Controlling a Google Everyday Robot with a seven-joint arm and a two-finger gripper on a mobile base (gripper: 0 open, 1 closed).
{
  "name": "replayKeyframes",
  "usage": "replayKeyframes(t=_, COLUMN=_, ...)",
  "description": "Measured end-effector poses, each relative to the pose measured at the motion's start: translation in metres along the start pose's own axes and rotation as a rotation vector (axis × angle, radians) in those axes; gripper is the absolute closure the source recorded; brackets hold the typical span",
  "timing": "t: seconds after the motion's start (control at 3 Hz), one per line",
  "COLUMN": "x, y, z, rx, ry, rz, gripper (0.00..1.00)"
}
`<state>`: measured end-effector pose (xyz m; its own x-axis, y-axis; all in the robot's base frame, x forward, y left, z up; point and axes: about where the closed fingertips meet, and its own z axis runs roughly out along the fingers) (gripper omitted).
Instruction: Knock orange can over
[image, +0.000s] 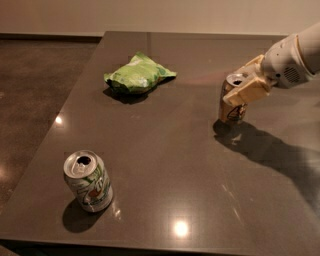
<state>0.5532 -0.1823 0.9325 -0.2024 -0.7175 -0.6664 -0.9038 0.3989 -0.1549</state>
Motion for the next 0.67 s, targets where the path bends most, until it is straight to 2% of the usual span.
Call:
replayKeyframes(t=0.33, x=-0.0118, y=0.0001, z=-0.0075, rx=-0.002, ry=0.128, rz=-0.042, gripper=1.0)
replayKeyframes(t=0.67, x=-0.0141, y=0.0018, z=-0.0065, rx=-0.015, ry=0.286, rz=-0.086, gripper=1.0)
